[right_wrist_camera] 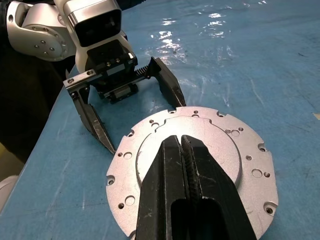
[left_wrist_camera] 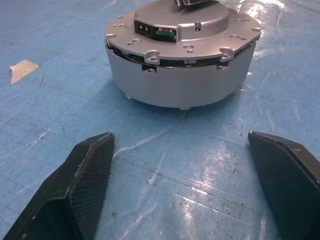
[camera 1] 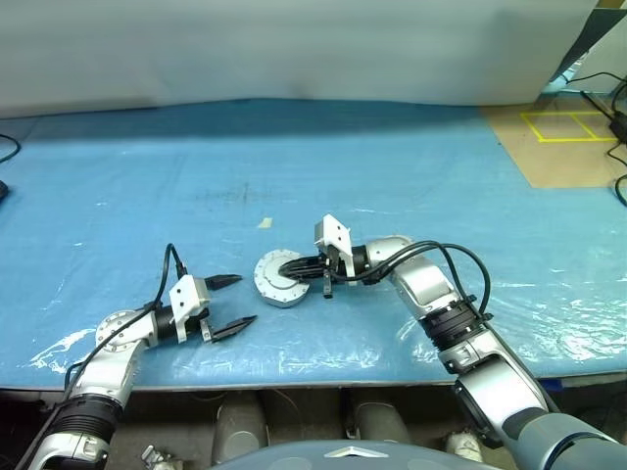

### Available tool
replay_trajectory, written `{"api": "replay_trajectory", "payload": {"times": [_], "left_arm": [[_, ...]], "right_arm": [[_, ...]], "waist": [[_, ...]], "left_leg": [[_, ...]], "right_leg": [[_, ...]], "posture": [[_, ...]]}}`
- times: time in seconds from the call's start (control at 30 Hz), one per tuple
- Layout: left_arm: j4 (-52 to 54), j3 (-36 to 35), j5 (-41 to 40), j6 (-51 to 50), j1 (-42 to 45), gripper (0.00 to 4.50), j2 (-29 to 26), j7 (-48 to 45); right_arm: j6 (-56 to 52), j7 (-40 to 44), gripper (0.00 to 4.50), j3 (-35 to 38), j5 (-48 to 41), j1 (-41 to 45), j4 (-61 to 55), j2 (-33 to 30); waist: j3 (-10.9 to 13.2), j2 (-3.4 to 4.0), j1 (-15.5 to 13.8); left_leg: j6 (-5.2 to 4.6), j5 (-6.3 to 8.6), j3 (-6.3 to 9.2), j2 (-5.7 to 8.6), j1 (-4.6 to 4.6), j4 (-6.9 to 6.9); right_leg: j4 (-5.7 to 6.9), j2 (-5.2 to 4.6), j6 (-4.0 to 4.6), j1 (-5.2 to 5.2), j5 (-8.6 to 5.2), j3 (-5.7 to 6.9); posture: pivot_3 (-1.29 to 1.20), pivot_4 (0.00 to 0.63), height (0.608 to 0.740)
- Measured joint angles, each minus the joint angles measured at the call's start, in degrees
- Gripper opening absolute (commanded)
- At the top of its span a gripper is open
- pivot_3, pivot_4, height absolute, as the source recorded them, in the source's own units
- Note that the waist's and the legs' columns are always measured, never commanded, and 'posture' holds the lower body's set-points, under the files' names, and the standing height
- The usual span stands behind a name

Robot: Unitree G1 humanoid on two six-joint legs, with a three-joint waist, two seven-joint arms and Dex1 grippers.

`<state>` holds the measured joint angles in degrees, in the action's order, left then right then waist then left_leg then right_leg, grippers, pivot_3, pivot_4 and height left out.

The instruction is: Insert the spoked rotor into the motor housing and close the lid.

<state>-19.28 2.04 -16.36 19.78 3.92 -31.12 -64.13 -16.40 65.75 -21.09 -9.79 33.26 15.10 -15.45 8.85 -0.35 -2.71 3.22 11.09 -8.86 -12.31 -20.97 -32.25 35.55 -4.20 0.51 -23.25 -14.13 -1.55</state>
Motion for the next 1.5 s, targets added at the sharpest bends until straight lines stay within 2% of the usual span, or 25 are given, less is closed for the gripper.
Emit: {"api": "replay_trajectory", "payload": {"times": [0.03,0.13,0.27,0.53,0.77,1.5], "left_arm": [[0.0,0.0,0.0,-0.1,0.0,4.50,0.0,0.0],[0.2,0.0,0.0,-0.3,0.0,4.50,0.0,0.1],[0.5,0.1,0.1,-0.4,0.1,4.50,0.1,0.1],[0.6,0.1,0.3,-0.5,0.4,4.50,0.5,0.6],[0.5,0.1,0.7,-0.5,0.6,4.50,0.7,0.6],[-0.5,0.2,1.1,0.1,1.7,4.50,1.5,0.7]], "right_arm": [[0.1,-0.2,0.02,0.0,0.0,0.0,0.0,0.1],[-0.1,-1.2,0.62,0.5,-0.1,0.0,0.0,0.2],[-2.0,-1.9,1.85,2.1,-1.0,-0.6,-1.7,-0.7],[-6.9,-4.5,1.85,8.7,-4.8,-2.4,-7.7,-3.6],[-8.9,-6.5,1.85,14.0,-7.1,-3.9,-8.2,-6.9],[-7.8,-9.1,1.85,13.9,-7.2,-4.3,-8.1,-6.3]], "waist": [[0.0,0.00,0.0],[0.0,0.00,0.0],[0.0,0.00,0.0],[0.0,-0.01,-0.2],[0.0,-0.01,-0.4],[0.0,-0.01,-0.5]], "left_leg": [[0.00,0.00,0.00,0.00,0.01,0.00],[0.00,0.00,0.00,0.00,0.00,0.00],[0.00,0.00,0.00,0.00,-0.06,0.00],[0.00,0.00,0.00,0.01,-0.16,0.03],[0.01,-0.01,0.00,0.02,-0.16,0.03],[0.00,-0.01,0.00,0.03,-0.17,0.04]], "right_leg": [[0.00,0.00,0.00,0.00,0.00,0.00],[0.00,0.00,0.00,0.00,0.00,0.00],[-0.06,0.00,0.00,-0.01,0.00,0.02],[-0.14,0.00,-0.01,-0.07,0.01,0.03],[-0.15,0.00,-0.01,-0.07,0.01,0.03],[-0.16,0.00,-0.02,-0.06,0.01,0.03]], "posture": [[0.00,0.150,0.740],[0.00,0.150,0.740],[0.00,0.150,0.740],[0.00,0.150,0.740],[0.00,0.150,0.740],[0.00,0.150,0.740]]}}
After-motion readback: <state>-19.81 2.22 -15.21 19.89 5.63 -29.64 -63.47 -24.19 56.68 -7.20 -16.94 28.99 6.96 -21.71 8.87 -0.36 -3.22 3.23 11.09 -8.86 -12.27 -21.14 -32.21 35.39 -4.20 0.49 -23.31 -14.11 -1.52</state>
